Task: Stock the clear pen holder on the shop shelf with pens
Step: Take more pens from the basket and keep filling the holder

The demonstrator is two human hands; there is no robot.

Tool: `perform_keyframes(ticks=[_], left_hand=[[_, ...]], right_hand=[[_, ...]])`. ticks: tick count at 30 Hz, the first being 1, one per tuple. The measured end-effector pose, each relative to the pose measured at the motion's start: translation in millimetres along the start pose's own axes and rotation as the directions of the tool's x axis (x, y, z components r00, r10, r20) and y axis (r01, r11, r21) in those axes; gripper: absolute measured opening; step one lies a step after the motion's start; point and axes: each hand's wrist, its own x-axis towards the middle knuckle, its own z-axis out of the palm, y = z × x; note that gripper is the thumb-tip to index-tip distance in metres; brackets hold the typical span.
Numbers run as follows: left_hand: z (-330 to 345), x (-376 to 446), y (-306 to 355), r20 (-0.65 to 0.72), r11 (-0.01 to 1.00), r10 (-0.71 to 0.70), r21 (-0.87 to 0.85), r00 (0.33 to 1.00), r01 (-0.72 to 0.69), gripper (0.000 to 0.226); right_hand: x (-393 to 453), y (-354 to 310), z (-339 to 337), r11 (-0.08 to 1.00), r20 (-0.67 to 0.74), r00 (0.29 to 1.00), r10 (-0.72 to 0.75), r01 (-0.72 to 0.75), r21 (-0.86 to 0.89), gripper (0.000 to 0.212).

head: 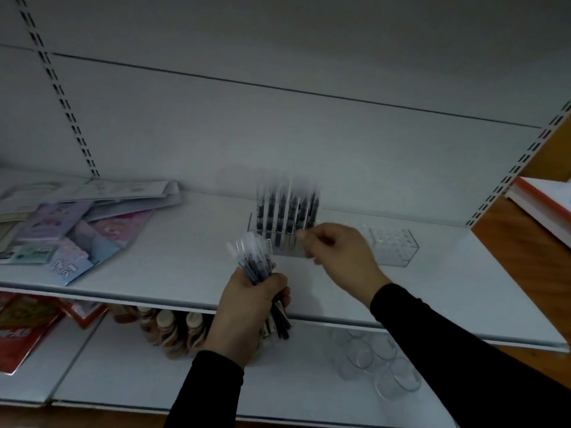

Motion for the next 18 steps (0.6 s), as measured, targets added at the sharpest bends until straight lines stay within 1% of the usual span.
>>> perform_keyframes(ticks=[2,4,6,8,10,12,14,16,18], left_hand=[[1.7,-3.3,1.4,0.026,1.0,-0.011,-0.006,1.0,0.011,0.011],[3.9,-7.1,3.4,0.083,1.0,-0.006,0.002,0.996,0.006,0.015],[6.1,-9.6,4.6,0.145,1.0,0.005,0.002,0.989,-0.006,0.02],[7.1,-9.8,5.2,0.157,1.0,-0.002,-0.007,0.988,0.003,0.023],[7.3,-8.1,4.7,0.151,1.0,-0.014,-0.009,0.988,0.015,0.025],[7.6,-6.8,3.3,0.143,1.0,-0.024,-0.005,0.989,0.025,0.025],[8.5,-5.8,1.8,0.112,0.999,-0.043,-0.004,0.993,0.044,0.025],[8.7,-5.2,1.5,0.071,0.997,-0.068,-0.023,0.995,0.069,0.022],[8.6,-5.3,3.0,0.042,0.994,-0.089,-0.067,0.995,0.092,0.016]], right_hand=[[-6.9,-0.9,7.4,1.0,0.112,0.994,0.014,-0.013,-0.004,0.022],[-10.1,0.4,14.2,1.0,0.17,0.985,0.019,-0.015,-0.025,0.031],[-11.7,0.9,17.1,0.999,0.21,0.977,0.035,-0.035,-0.003,0.033],[-11.5,-0.2,16.1,0.995,0.24,0.969,0.065,-0.083,0.063,0.029],[-11.5,-1.4,14.7,0.988,0.259,0.963,0.069,-0.103,0.119,0.018],[-11.3,-2.1,14.1,0.985,0.255,0.965,0.058,-0.097,0.144,0.013],[-9.8,-1.7,12.7,0.972,0.215,0.973,0.078,-0.121,0.199,0.011],[-6.8,-3.1,8.0,0.946,0.148,0.982,0.121,-0.16,0.283,0.01],[-2.8,-5.1,0.1,0.914,0.064,0.987,0.151,-0.164,0.37,0.012]])
